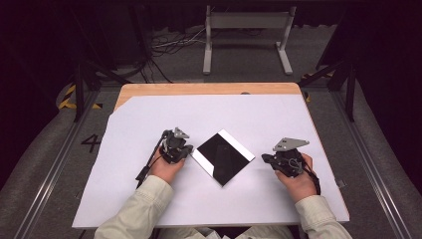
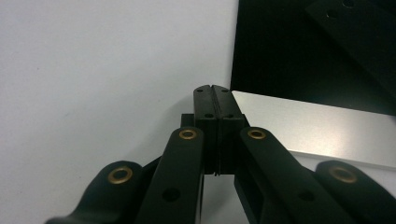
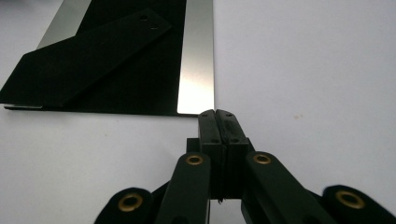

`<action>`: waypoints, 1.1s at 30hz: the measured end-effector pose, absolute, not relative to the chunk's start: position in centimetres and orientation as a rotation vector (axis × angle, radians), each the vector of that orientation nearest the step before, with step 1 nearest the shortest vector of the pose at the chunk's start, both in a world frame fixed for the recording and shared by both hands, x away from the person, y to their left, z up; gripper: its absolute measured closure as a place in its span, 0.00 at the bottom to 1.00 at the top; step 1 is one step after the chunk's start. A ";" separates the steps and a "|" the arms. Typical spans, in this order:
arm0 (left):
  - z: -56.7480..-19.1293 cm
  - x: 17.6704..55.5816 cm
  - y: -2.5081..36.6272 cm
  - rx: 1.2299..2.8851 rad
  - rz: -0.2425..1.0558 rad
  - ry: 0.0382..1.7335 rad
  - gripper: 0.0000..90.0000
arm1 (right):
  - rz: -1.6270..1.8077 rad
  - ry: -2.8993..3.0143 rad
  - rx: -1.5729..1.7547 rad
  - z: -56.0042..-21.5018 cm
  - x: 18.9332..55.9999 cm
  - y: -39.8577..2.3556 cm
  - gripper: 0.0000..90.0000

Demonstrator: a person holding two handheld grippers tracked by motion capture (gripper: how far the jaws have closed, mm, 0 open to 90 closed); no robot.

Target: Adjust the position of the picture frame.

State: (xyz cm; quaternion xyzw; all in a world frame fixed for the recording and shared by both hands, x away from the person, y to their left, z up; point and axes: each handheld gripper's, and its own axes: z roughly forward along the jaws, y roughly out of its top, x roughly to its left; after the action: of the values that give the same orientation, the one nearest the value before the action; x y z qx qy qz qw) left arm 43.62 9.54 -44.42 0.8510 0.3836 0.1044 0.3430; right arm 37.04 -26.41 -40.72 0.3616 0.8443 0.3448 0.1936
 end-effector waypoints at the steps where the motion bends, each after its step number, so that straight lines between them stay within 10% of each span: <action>1: -44.4 43.5 9.4 2.209 0.238 0.994 1.00 | 0.970 2.366 1.016 -40.6 37.0 -26.5 1.00; 33: -44.3 37.7 1.0 2.349 -0.094 0.548 1.00 | 1.019 2.262 1.106 -38.6 36.4 -30.4 0.99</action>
State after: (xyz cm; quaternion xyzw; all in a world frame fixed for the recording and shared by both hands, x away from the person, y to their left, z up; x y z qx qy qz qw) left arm 37.67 1.00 -44.26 0.9095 0.2121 -0.0365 0.3558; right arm 36.43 -30.36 -38.56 0.3980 0.8140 0.3668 0.2110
